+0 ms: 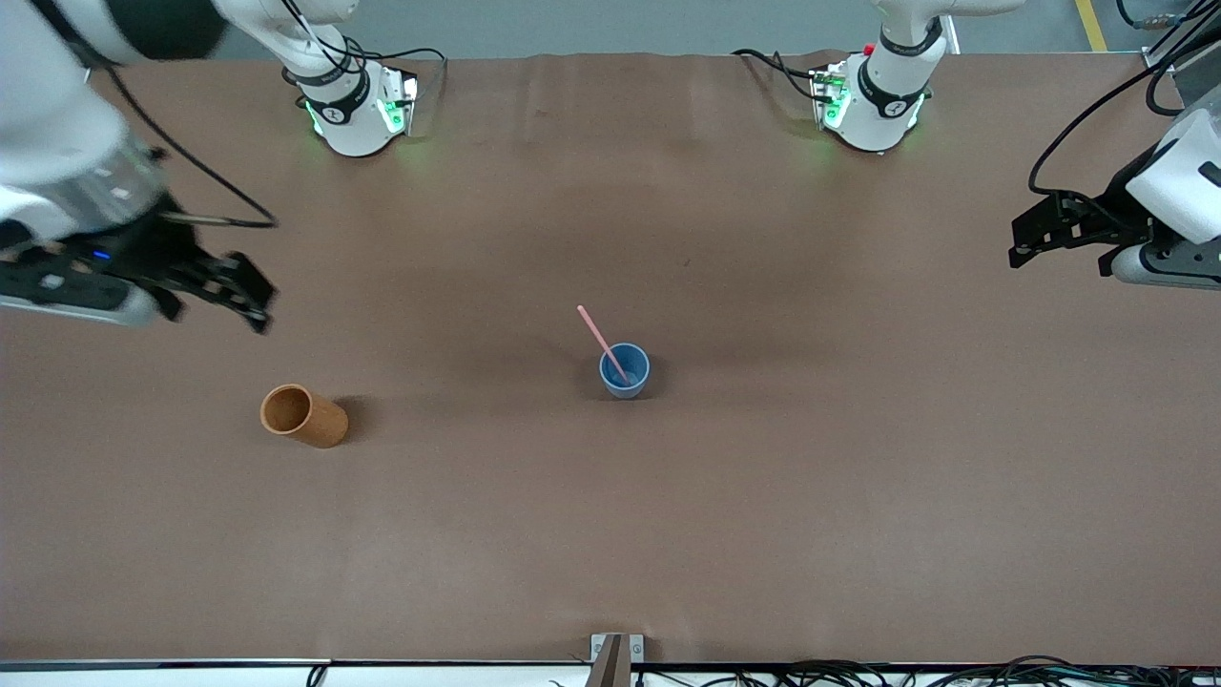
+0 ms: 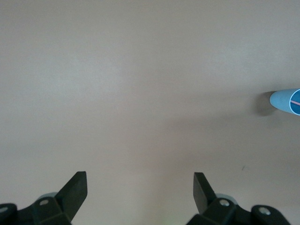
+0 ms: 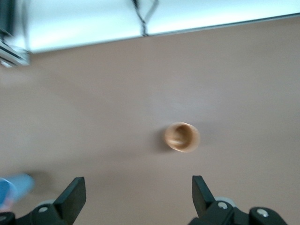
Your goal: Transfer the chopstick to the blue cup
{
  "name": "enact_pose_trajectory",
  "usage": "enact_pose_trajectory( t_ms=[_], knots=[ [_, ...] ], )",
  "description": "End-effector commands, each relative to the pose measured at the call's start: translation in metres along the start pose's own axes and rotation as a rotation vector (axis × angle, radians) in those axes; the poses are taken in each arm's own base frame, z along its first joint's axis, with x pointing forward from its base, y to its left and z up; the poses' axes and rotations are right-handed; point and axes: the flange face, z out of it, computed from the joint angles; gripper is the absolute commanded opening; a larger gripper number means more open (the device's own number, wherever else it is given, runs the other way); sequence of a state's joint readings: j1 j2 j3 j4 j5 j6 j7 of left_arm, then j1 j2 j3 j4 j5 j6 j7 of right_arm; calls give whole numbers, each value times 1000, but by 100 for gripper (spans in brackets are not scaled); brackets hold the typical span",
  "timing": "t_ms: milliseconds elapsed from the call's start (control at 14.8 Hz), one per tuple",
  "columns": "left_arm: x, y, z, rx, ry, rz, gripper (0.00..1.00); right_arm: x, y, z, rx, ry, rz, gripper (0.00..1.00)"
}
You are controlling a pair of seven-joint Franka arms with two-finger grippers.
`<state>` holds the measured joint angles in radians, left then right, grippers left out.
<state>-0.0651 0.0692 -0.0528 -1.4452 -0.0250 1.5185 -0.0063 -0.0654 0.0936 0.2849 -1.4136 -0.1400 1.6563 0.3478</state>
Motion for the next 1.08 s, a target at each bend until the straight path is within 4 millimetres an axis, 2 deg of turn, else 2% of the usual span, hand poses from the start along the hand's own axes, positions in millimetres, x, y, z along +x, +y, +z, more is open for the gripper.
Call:
enact_pose_trajectory(
  t_ms=[0,135,203,270,541,676,878,1014],
  knots=[
    [2,2,-4,-5,6,6,100,-17,73,-20,35,-63,-34,100],
    [2,2,-4,-6,7,4,100,-28,111,-30,59,-112,-37,100],
    [2,3,-4,-6,6,6,100,-34,121,-33,56,-127,-33,100],
    [2,2,-4,-6,7,6,100,-38,127,-28,55,-143,-26,100],
    [3,3,-4,-6,6,6,100,-48,128,-19,56,-164,-27,100],
    [4,5,-4,-8,6,13,100,-45,139,-17,59,-166,-36,100],
    [4,5,-4,-6,6,12,100,-42,145,-23,62,-152,-42,100],
    [4,4,-4,-6,6,12,100,-39,147,-19,61,-155,-37,100]
  ],
)
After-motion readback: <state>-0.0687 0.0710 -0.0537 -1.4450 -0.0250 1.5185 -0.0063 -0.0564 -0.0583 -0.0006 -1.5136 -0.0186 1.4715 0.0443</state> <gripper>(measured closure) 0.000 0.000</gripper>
